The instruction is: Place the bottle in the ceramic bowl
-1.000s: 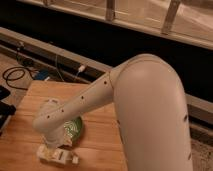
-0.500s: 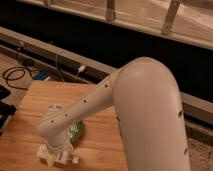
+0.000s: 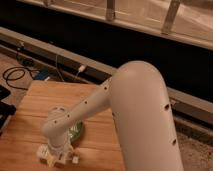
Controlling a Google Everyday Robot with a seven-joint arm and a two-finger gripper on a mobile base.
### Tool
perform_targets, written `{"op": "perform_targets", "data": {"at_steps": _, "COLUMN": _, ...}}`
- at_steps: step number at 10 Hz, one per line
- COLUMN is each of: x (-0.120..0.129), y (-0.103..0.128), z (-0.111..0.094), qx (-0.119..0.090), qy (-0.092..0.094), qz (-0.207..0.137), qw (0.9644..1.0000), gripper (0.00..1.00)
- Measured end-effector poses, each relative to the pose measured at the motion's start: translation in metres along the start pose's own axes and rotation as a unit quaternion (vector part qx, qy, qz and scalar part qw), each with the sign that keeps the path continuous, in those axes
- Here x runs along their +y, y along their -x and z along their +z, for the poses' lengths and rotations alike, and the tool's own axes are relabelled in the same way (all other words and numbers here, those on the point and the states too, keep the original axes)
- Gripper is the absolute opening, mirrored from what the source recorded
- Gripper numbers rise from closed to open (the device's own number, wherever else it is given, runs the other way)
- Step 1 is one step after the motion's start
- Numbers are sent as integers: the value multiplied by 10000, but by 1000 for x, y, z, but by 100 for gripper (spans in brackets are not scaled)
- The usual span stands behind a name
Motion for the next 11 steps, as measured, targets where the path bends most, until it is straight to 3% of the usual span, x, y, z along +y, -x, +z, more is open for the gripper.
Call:
{"op": "perform_targets", "data": {"at_steps": 2, "x": 5, "y": 6, "z": 8, "qx": 81, "qy": 49, "qz": -101, "qw": 9999, "gripper": 55}}
{"op": "perform_targets", "data": {"at_steps": 7, "x": 11, "y": 8, "z": 11, "qx": 81, "qy": 55, "qz": -245, "qw": 9997, "gripper": 7}}
{"op": "perform_targets", "data": {"at_steps": 8, "x": 12, "y": 7, "z": 9, "qx": 47, "qy": 61, "qz": -265, "qw": 9996, "gripper": 0}}
{"op": "perform_targets", "data": {"at_steps": 11, "x": 13, "y": 5, "z": 2, "qx": -88, "qy": 64, "qz": -260, "qw": 9996, "gripper": 0}}
